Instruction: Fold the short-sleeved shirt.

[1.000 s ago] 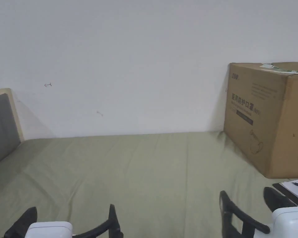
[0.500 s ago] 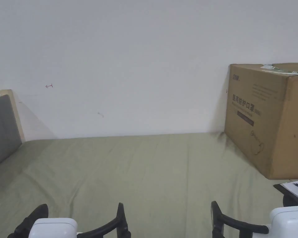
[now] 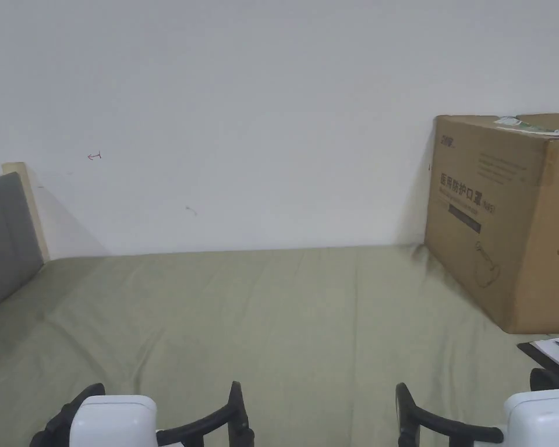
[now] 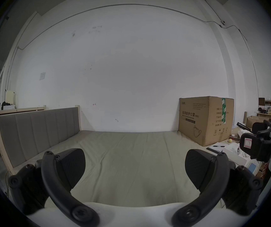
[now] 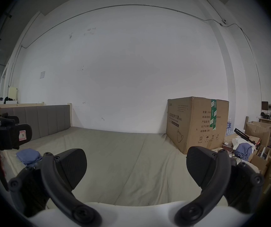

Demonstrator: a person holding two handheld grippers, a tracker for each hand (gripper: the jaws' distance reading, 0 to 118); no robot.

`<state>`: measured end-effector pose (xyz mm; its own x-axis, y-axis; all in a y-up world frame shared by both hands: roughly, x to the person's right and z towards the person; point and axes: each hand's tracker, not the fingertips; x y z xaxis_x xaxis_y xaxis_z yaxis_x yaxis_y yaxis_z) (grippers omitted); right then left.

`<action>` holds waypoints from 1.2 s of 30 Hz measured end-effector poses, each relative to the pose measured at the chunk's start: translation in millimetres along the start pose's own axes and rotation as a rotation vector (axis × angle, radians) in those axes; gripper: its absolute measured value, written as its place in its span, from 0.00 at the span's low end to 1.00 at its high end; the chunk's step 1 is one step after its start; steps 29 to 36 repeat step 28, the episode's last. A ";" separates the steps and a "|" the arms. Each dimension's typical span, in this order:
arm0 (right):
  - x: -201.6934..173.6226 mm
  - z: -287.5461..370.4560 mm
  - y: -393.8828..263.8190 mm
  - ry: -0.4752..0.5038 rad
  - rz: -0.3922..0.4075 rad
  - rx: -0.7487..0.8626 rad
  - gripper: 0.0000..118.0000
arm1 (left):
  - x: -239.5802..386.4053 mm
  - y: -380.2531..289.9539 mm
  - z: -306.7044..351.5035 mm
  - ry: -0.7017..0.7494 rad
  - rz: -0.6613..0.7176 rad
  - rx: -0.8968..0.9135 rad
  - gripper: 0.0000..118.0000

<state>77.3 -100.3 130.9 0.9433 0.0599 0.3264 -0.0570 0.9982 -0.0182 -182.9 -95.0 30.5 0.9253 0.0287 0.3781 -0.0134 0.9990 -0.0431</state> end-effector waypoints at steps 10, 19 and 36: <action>-2.4 -4.7 -2.5 0.004 -0.009 -0.025 1.00 | 5.7 0.7 -8.9 0.008 0.036 -0.097 1.00; -4.9 -7.8 -6.6 0.012 -0.009 -0.049 1.00 | 17.3 -5.2 -12.8 0.040 -0.029 -0.139 1.00; -5.2 -7.6 -8.7 0.014 -0.011 -0.057 1.00 | 11.1 -5.4 -17.5 0.070 0.060 -0.172 1.00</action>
